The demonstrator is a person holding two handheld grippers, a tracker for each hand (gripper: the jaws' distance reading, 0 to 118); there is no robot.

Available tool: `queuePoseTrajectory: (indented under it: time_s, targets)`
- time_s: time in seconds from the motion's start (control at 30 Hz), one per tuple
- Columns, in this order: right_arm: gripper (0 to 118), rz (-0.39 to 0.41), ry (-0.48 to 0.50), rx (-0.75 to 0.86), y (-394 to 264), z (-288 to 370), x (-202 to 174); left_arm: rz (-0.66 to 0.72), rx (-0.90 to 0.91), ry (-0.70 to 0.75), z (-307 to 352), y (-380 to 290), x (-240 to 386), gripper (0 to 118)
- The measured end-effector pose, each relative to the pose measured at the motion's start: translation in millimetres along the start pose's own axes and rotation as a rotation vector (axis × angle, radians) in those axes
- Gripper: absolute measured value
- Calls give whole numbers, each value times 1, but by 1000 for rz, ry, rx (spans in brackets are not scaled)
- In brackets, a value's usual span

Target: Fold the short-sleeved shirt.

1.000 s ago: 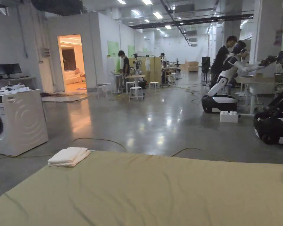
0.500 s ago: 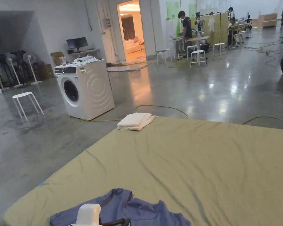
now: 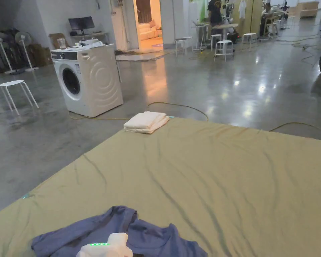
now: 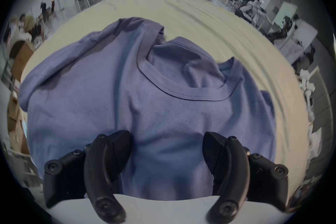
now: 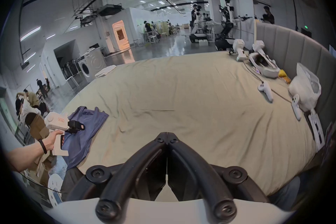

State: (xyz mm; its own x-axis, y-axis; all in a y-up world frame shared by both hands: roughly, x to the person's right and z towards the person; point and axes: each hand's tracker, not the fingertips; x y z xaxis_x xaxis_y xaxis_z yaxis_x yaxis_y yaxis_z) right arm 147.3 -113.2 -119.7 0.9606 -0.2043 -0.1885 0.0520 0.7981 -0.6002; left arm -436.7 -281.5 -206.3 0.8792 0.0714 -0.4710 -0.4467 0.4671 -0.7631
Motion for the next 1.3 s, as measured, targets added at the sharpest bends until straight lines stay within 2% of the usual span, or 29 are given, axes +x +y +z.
queuePoseTrajectory:
  time_s: [0.07, 0.1, 0.13, 0.17, 0.2, 0.23, 0.3, 0.37, 0.43, 0.5, 0.67, 0.8, 0.9, 1.07, 1.23, 1.3]
  targets:
    - [0, -58, 3, -15, -5, -6, 12, -54, -4, 36, -3, 0, 5, 65]
    - [0, -80, 5, -21, -7, -8, 16, -45, -2, 16, -2, 1, 5, 45]
    - [0, -95, 8, -26, -9, -10, 19, -44, -5, 3, -2, 3, 6, 45]
    - [0, -101, 10, -29, -10, -10, 21, -43, -6, 1, 0, 4, 6, 35]
    - [0, -105, 10, -29, -16, -11, 31, -41, 1, 23, -1, 5, 9, 12]
    - [0, -107, 9, -29, -18, -10, 36, -42, -17, 46, -6, 4, 6, 2]
    - [0, -108, 2, -26, -20, -6, 41, -16, -24, 23, -5, 7, 4, 2]
    - [0, -108, 0, -13, -26, -1, 55, 72, -2, -37, 12, 13, 0, 2]
    - [0, -112, 0, -6, -28, 2, 65, 140, 126, -178, 44, 22, 2, 2]
    - [0, -131, -10, -4, -31, 4, 71, 147, 202, -314, 74, 34, 14, 2]
    - [0, -184, -6, 44, -37, 26, 81, -52, 271, -541, 129, 57, 112, 2]
    - [0, -197, -27, 75, -42, 48, 82, -228, 229, -662, 137, 33, 226, 2]
    - [0, -202, -62, 98, -48, 65, 89, -323, 156, -760, 124, -17, 310, 2]
    - [0, -236, -140, 123, -55, 99, 103, -496, -64, -983, 115, -125, 431, 2]
    - [0, -262, -214, 136, -69, 126, 114, -701, -229, -1095, 131, -228, 500, 2]
    - [0, -260, -235, 131, -73, 132, 115, -697, -222, -1097, 136, -250, 505, 2]
